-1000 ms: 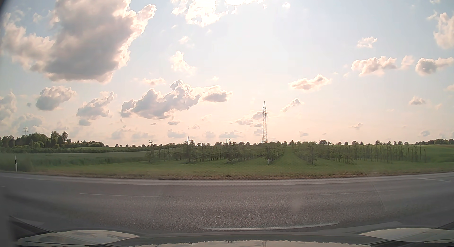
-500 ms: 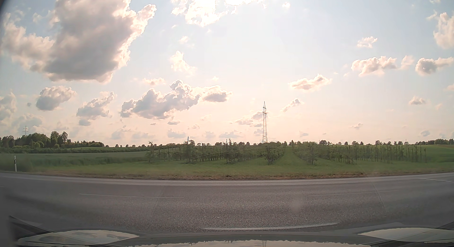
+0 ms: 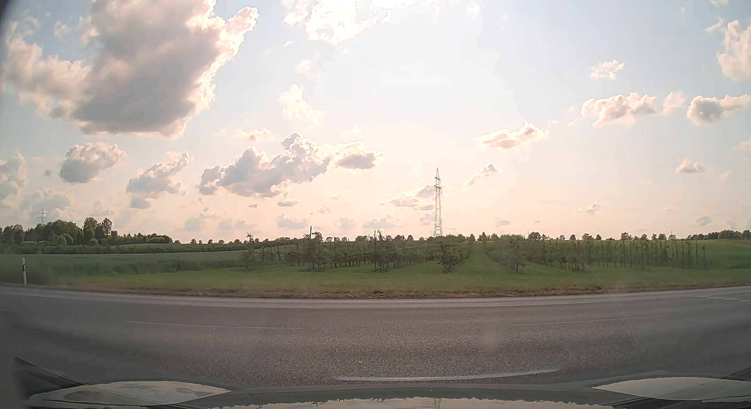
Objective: Follow the waypoints while adhering to traffic rules and regulations
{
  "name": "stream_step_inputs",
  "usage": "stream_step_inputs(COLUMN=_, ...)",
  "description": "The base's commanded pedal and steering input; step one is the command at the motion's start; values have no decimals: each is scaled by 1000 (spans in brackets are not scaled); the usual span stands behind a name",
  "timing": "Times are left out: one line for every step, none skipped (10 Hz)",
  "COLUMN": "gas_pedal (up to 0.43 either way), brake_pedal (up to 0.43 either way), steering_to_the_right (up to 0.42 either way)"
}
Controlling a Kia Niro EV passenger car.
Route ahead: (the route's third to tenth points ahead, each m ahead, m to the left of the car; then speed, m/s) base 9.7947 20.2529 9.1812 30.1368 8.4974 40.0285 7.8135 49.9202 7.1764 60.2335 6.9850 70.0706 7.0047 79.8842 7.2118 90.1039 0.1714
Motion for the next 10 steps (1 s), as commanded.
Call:
stream_step_inputs(gas_pedal=0, brake_pedal=18, steering_to_the_right=0)
stream_step_inputs(gas_pedal=0, brake_pedal=30, steering_to_the_right=0)
stream_step_inputs(gas_pedal=0, brake_pedal=73, steering_to_the_right=0)
stream_step_inputs(gas_pedal=0, brake_pedal=104, steering_to_the_right=0)
stream_step_inputs(gas_pedal=0, brake_pedal=116, steering_to_the_right=0)
stream_step_inputs(gas_pedal=0, brake_pedal=128, steering_to_the_right=0)
stream_step_inputs(gas_pedal=0, brake_pedal=140, steering_to_the_right=0)
stream_step_inputs(gas_pedal=0, brake_pedal=146, steering_to_the_right=0)
stream_step_inputs(gas_pedal=0, brake_pedal=140, steering_to_the_right=0)
stream_step_inputs(gas_pedal=0, brake_pedal=104, steering_to_the_right=0)
